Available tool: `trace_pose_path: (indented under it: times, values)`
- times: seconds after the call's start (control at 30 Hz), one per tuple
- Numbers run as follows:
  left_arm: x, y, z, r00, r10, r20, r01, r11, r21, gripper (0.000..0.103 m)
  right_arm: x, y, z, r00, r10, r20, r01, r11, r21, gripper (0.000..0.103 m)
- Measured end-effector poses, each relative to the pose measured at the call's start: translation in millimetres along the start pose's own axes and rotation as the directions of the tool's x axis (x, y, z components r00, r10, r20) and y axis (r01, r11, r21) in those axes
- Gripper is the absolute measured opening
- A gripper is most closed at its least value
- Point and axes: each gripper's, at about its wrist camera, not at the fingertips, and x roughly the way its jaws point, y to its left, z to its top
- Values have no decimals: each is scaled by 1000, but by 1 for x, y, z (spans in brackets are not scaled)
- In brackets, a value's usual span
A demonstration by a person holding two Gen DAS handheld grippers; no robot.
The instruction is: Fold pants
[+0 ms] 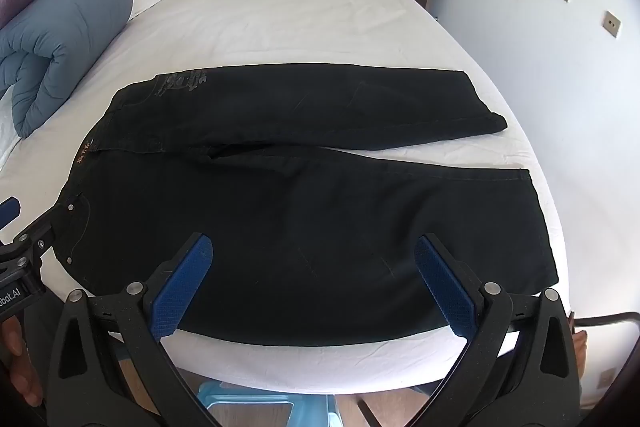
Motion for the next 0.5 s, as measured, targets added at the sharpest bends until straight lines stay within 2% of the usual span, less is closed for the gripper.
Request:
trace_pose_path:
  times: [0.5]
  values:
    - [2,-8,0,1000,11,-5,-11,1000,4,103,4,4,-2,1000,3,-5,-3,1000,1,103]
